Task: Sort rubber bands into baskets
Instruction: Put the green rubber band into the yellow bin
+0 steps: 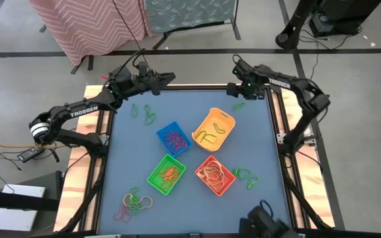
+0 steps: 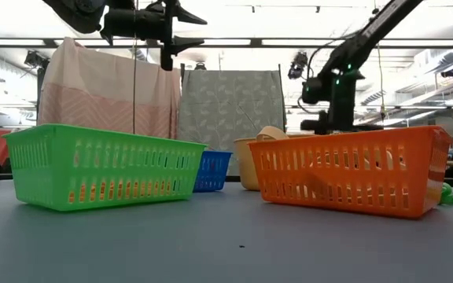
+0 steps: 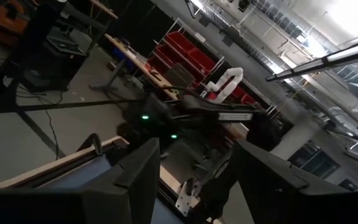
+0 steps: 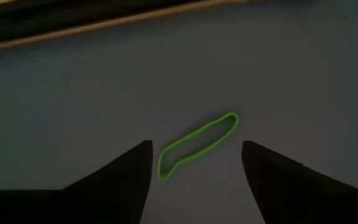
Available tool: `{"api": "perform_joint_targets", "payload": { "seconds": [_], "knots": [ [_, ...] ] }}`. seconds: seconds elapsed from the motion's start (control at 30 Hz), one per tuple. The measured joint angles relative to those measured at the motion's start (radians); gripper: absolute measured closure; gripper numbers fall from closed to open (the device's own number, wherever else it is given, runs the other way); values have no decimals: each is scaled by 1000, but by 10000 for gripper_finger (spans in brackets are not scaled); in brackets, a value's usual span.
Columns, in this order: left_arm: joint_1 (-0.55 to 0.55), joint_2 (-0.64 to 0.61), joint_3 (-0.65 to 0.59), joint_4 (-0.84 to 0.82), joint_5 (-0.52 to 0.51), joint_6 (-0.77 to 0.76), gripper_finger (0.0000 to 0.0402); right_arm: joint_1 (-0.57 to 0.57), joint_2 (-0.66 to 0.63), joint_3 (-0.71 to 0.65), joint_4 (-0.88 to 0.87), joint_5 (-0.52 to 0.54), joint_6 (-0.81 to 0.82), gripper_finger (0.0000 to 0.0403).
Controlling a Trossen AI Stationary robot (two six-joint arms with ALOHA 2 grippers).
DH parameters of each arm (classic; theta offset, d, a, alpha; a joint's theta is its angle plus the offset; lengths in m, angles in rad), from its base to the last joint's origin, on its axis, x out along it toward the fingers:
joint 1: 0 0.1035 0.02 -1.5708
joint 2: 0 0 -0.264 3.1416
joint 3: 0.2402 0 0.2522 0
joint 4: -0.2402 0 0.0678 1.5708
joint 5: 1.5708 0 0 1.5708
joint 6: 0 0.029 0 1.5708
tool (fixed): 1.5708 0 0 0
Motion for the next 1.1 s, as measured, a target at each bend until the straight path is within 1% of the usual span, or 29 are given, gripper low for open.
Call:
{"api": "perform_joint_targets", "payload": {
  "seconds": [0.07,0.13,0.27,0.43,0.53,0.63,0.7,0.77,0.87,0.97,1.0,1.1],
  "knots": [
    [0,0,0,0,1,-5,195,-18,38,4,7,-26,40,144],
    [0,0,0,0,24,-6,195,-30,75,5,7,-56,78,145],
    [0,0,0,0,130,-7,195,-36,132,4,6,-87,151,145],
    [0,-1,0,-44,271,-3,195,-37,183,5,14,-86,238,145],
    [0,-1,0,-95,321,14,195,-37,206,11,1,-86,257,150],
    [-1,-1,0,-151,345,24,195,-33,222,11,-5,-76,256,167],
    [-1,-1,0,-176,347,27,195,-28,223,11,-5,-65,257,189],
    [-1,-1,0,-192,347,43,195,-22,223,10,-9,-49,256,223],
    [-2,-1,0,-201,347,50,195,-20,223,10,-21,-27,232,296],
    [-1,-1,0,-207,347,54,195,-20,212,6,-42,-2,162,378],
    [-1,-1,0,-207,347,68,195,-18,203,5,-42,11,135,388],
    [-1,-1,0,-207,331,103,195,-24,167,-2,-51,71,86,389]
  ]
}}
